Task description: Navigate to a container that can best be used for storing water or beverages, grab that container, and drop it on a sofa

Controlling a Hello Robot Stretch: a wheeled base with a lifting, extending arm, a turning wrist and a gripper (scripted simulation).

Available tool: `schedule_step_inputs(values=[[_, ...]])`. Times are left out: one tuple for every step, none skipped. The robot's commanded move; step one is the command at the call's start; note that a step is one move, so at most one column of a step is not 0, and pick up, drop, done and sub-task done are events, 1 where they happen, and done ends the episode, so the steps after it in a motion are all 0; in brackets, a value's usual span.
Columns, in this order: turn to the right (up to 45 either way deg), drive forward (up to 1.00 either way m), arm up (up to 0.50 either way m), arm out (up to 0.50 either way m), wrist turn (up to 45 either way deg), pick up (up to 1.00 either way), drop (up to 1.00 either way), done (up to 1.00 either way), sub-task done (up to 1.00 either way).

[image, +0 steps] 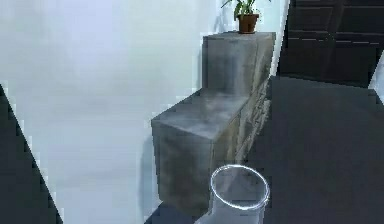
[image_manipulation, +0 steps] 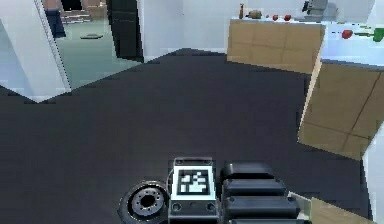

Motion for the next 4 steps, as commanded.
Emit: schedule_step_inputs(values=[[36.0,0.00,0.00,0.00,0.0,0.00,0.00,0.00,0.00],[0.0,0.35,0.00,0.00,0.0,0.00,0.00,0.00,0.00],[30.0,0.00,0.00,0.00,0.0,0.00,0.00,0.00,0.00],[0.0,1.00,0.00,0.00,0.0,0.00,0.00,0.00,0.00]])
